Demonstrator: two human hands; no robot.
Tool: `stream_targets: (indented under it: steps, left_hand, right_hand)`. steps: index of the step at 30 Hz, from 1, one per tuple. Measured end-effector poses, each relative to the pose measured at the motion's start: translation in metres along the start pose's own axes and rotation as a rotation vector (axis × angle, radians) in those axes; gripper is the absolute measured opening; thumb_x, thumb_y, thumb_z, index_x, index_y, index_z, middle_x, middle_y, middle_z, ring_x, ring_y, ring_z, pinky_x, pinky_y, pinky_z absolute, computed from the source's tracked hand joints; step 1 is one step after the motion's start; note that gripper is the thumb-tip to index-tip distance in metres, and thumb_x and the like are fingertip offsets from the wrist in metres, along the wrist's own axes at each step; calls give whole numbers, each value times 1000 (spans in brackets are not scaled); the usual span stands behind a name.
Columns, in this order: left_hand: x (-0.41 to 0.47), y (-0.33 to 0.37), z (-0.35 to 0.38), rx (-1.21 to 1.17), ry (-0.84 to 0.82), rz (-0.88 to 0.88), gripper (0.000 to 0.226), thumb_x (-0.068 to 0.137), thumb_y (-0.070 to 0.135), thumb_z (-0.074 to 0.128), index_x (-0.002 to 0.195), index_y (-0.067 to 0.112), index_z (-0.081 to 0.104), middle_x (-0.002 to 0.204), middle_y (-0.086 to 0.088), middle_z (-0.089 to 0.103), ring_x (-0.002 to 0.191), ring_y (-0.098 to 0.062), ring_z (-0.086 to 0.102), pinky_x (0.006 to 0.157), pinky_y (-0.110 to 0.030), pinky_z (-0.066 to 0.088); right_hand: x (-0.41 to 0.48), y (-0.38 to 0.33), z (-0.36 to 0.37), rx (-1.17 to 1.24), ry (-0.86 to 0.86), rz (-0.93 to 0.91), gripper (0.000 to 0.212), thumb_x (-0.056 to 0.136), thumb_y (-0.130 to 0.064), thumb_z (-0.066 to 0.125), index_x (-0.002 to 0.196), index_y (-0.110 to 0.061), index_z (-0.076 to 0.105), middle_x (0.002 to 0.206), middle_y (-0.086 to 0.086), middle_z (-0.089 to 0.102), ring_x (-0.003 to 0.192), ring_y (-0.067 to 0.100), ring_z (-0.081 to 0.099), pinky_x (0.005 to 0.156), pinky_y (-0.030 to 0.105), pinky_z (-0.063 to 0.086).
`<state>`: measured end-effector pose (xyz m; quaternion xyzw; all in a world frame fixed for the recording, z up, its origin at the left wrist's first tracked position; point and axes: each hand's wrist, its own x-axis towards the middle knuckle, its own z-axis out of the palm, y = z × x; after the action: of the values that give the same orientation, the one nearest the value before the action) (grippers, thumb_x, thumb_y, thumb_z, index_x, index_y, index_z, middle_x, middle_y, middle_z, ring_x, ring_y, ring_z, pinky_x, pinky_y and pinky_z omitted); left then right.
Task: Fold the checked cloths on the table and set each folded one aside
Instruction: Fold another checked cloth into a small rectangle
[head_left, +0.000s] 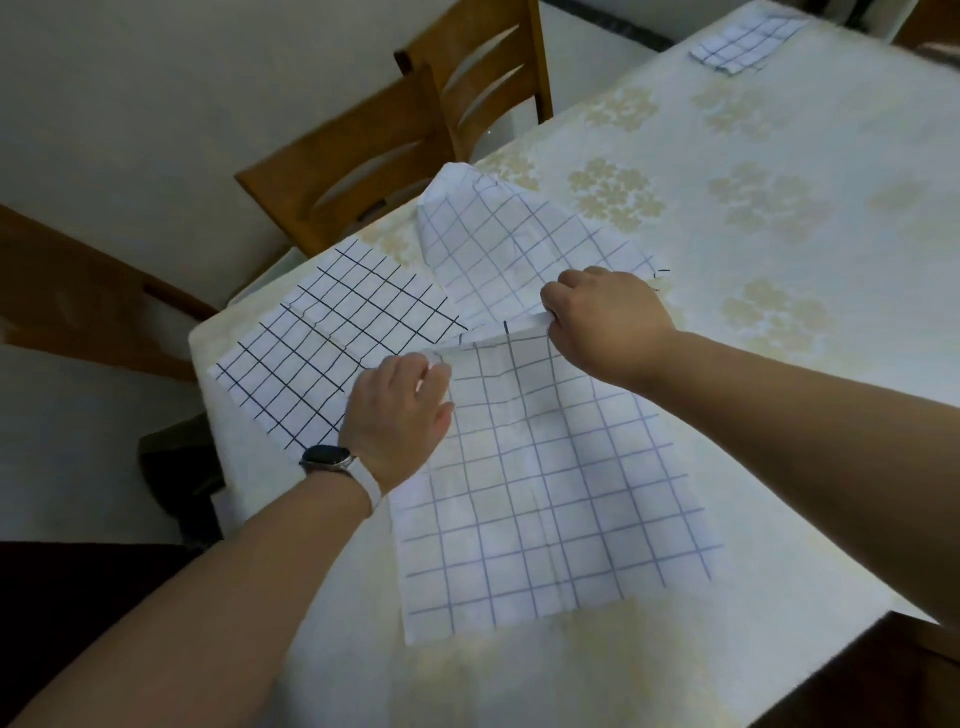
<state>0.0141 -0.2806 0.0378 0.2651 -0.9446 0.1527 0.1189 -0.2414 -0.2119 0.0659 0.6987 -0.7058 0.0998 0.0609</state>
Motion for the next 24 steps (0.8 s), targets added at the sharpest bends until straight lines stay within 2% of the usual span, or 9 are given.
stream_targets:
  steps: [3, 6, 10, 14, 16, 18, 20, 24]
  left_hand:
    - [15, -8, -16, 21, -74, -169, 59, 75, 33, 76, 120, 11, 45, 90, -13, 53, 73, -27, 51, 57, -34, 42]
    - [22, -17, -28, 51, -115, -245, 48, 84, 32, 67, 125, 13, 51, 90, -10, 51, 74, -25, 49, 58, -33, 41]
    - [16, -18, -44, 59, -47, -196, 23, 84, 20, 69, 103, 10, 64, 82, -9, 51, 69, -26, 49, 55, -33, 41]
    - [10, -9, -64, 31, -21, -161, 47, 80, 33, 71, 118, 13, 52, 88, -7, 53, 74, -23, 49, 60, -34, 43]
    - [9, -2, -73, 31, -31, -144, 49, 81, 36, 69, 122, 16, 53, 88, -6, 52, 74, -21, 48, 61, -33, 42]
    - [7, 5, -79, 19, -33, -115, 28, 82, 30, 70, 104, 16, 62, 82, -4, 49, 71, -21, 46, 61, -33, 39]
    - [-1, 11, -82, 16, -33, -81, 11, 81, 23, 71, 82, 15, 64, 76, -3, 48, 67, -22, 45, 60, -33, 36]
    - [-28, 24, -87, 15, -38, -38, 8, 79, 18, 69, 77, 15, 62, 76, -3, 52, 69, -24, 47, 62, -34, 36]
  right_hand:
    - [-7, -3, -8, -8, 5, -7, 8, 84, -14, 55, 86, -8, 61, 80, 10, 60, 71, 33, 56, 56, 32, 28]
    - [-16, -5, -16, 2, 33, -13, 6, 80, -11, 59, 83, -6, 62, 75, 11, 60, 66, 34, 56, 54, 31, 28]
    - [-31, -8, -29, 4, 55, -25, 4, 75, -8, 64, 78, -6, 62, 69, 10, 58, 61, 33, 55, 53, 29, 27]
    - [-52, -12, -38, -13, 42, -70, 9, 72, -9, 69, 75, -7, 60, 67, 9, 57, 57, 32, 54, 49, 28, 27]
    - [-64, -15, -42, -6, 34, -75, 13, 68, -9, 72, 72, -8, 60, 64, 9, 56, 54, 31, 53, 47, 27, 28]
    - [-76, -19, -46, -2, 25, -64, 17, 64, -9, 75, 70, -9, 59, 62, 8, 55, 52, 31, 53, 46, 27, 31]
    - [-88, -22, -48, -6, 7, -55, 19, 62, -10, 76, 69, -10, 59, 62, 7, 55, 51, 30, 53, 45, 28, 35]
    - [-113, -30, -47, -11, -29, -48, 20, 63, -12, 76, 68, -12, 57, 61, 5, 53, 50, 28, 51, 46, 26, 27]
